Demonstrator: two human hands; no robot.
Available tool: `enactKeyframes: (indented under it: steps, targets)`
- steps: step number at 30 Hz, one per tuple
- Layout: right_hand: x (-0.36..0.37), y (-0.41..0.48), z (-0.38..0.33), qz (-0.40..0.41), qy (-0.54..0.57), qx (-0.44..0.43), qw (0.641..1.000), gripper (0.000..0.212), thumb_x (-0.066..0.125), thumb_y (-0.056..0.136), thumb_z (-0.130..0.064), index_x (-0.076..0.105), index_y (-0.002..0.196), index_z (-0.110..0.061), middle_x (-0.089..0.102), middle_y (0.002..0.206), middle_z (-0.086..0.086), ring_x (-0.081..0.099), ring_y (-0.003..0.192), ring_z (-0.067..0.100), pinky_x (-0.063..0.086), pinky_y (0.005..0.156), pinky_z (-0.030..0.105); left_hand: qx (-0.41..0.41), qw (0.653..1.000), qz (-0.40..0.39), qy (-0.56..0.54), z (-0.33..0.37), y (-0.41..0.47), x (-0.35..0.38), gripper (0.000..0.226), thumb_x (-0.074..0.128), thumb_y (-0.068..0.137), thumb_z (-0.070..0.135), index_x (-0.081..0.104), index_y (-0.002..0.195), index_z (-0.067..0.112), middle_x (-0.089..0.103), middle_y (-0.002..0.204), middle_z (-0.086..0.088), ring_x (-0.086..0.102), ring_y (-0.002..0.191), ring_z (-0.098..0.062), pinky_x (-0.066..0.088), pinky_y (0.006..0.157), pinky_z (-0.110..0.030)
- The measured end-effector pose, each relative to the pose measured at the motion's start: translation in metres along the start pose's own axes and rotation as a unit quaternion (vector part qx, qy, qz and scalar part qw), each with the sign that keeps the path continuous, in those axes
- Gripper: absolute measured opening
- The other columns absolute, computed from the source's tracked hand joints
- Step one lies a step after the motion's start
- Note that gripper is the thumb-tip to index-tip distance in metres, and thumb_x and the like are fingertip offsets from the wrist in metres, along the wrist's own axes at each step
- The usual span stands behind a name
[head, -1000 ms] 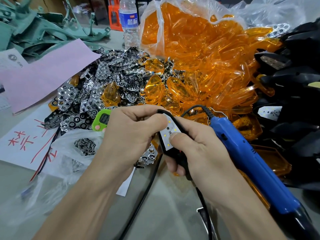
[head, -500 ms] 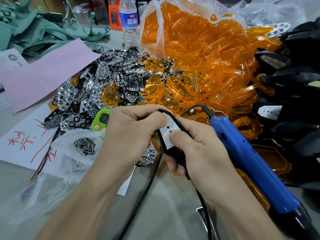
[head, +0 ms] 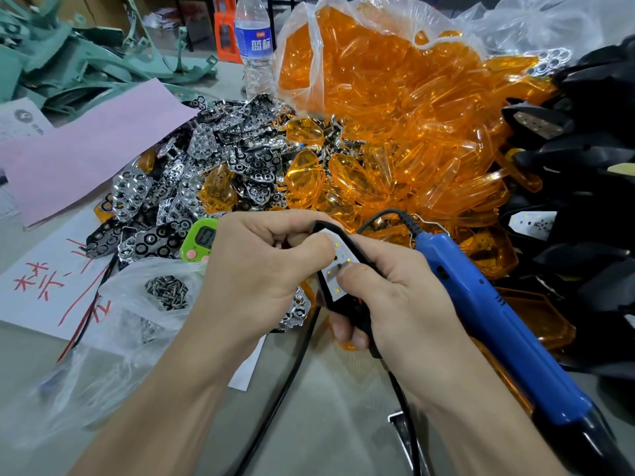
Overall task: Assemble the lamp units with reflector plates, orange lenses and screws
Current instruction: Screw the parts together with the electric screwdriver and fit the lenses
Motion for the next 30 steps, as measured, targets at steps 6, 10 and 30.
enactKeyframes:
  steps: [6,10,30]
  targets:
    - [-0.0014,-0.0007,-0.0021,-0.005,0.004,-0.002,1.0,0.021,0.045,0.094,-0.011,0.066,0.088,-0.012,0.057,0.055,0.011,0.048,0.045,0.011,0.036,0.045,0.025,-0.004,1.0,-0.01,-0.005,-0.0007,-0.0002,0.0003,0.028,0.062,0.086,-0.007,0.08,0.079,0.013,0.043,0.054,-0.002,0.035,0.046,-0.007,0.034,0.047,-0.014]
    - [-0.0014,0.0,-0.0034,-0.006,0.012,-0.003,1.0,0.023,0.045,0.089,-0.015,0.066,0.091,-0.006,0.057,0.055,0.013,0.048,0.045,0.012,0.037,0.048,0.031,-0.006,1.0,-0.012,-0.015,-0.0023,-0.0004,0.0004,0.028,0.061,0.085,-0.006,0.08,0.08,0.014,0.051,0.053,0.005,0.041,0.045,-0.006,0.036,0.048,-0.014]
    - [-0.0068,0.0013,-0.0091,0.045,-0.012,-0.013,0.999,0.026,0.047,0.096,-0.012,0.071,0.094,-0.022,0.059,0.06,0.008,0.053,0.044,0.009,0.039,0.044,0.028,-0.017,0.998,0.063,-0.021,-0.0067,-0.0037,-0.0001,0.018,0.074,0.084,0.019,0.084,0.093,0.032,0.051,0.051,0.009,0.04,0.043,-0.003,0.035,0.045,-0.011]
Point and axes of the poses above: each hand's wrist, its own y-axis towards the middle knuckle, its own x-axis out of the palm, z = x × y, the point moved 6 cm from there along y, towards the middle knuckle
